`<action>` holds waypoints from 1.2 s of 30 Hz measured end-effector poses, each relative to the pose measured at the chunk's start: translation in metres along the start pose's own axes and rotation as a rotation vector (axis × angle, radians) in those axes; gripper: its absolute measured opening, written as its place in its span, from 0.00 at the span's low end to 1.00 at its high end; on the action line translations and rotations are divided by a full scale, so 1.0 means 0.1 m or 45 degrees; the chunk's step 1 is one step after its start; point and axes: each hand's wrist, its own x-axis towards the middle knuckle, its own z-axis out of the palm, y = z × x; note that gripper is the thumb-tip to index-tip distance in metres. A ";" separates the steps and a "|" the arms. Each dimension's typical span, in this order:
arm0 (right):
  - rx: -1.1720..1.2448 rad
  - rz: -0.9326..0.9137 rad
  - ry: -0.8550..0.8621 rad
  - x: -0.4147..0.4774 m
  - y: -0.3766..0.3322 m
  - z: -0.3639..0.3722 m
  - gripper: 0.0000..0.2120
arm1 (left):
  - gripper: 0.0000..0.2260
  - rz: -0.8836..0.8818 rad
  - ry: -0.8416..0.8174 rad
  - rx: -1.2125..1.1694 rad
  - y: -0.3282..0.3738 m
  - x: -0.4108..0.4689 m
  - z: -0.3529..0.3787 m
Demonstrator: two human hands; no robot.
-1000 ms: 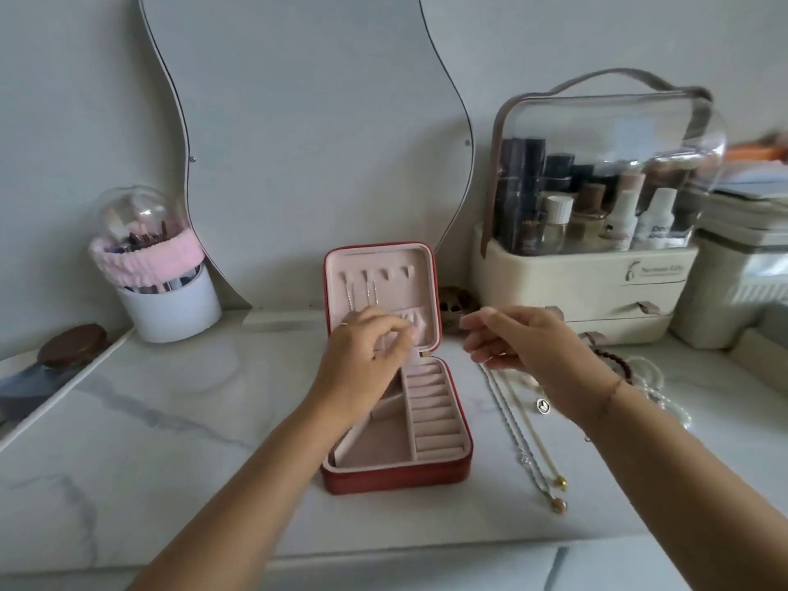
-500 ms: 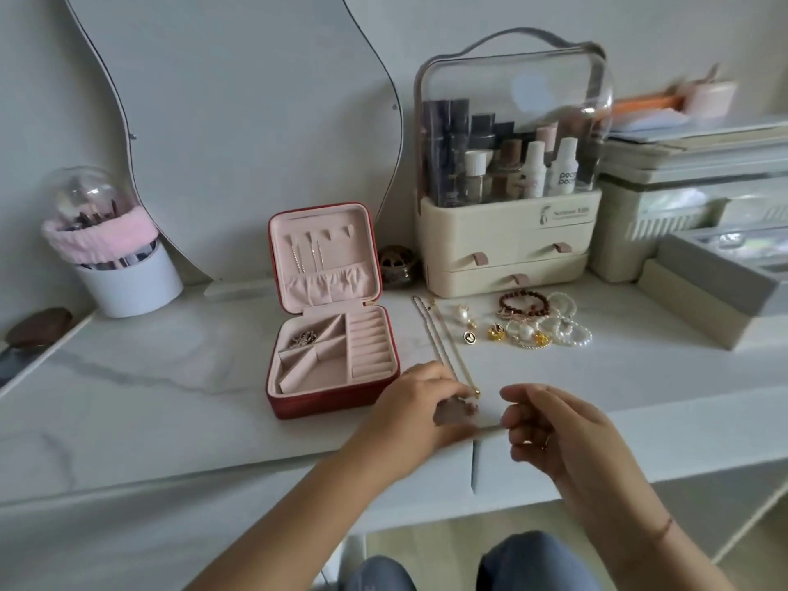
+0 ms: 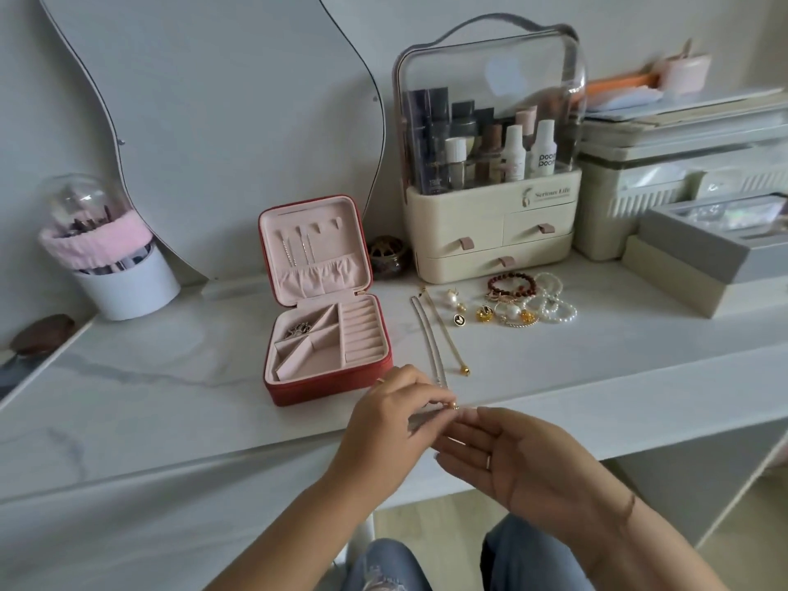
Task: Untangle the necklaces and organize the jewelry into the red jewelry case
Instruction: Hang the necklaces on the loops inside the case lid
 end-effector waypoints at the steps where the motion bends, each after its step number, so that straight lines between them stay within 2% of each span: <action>1: 0.055 0.040 -0.058 0.01 -0.04 0.02 0.14 | 0.08 0.031 0.019 0.007 0.02 -0.02 -0.03; 4: 0.113 0.120 -0.109 0.06 -0.18 0.11 0.13 | 0.08 0.107 0.081 0.052 0.02 -0.06 -0.11; 9: -0.066 0.067 -0.034 0.25 -0.38 0.35 0.08 | 0.12 0.052 0.049 0.031 0.05 -0.01 -0.24; 11: -0.082 0.004 -0.014 0.34 -0.48 0.46 0.06 | 0.14 -0.161 0.126 -0.167 0.05 0.07 -0.29; 14: -0.070 -0.071 -0.094 0.46 -0.65 0.65 0.06 | 0.21 -0.755 0.260 -0.669 0.09 0.32 -0.42; 16: -0.127 -0.110 -0.187 0.50 -0.76 0.81 0.07 | 0.23 -1.073 0.162 -1.043 0.11 0.50 -0.49; 19: -0.171 -0.175 -0.270 0.56 -0.88 1.02 0.08 | 0.24 -1.253 0.004 -1.502 0.15 0.76 -0.64; 23: -0.246 -0.256 -0.242 0.66 -0.96 1.17 0.09 | 0.22 -1.325 0.048 -1.793 -0.01 1.09 -0.82; 29: -0.361 -0.220 -0.276 0.88 -0.81 1.16 0.14 | 0.17 -1.341 0.041 -1.689 -0.33 1.41 -1.01; 36: -0.449 -0.107 -0.198 1.16 -0.62 1.18 0.13 | 0.12 -1.272 0.198 -1.627 -0.70 1.72 -1.20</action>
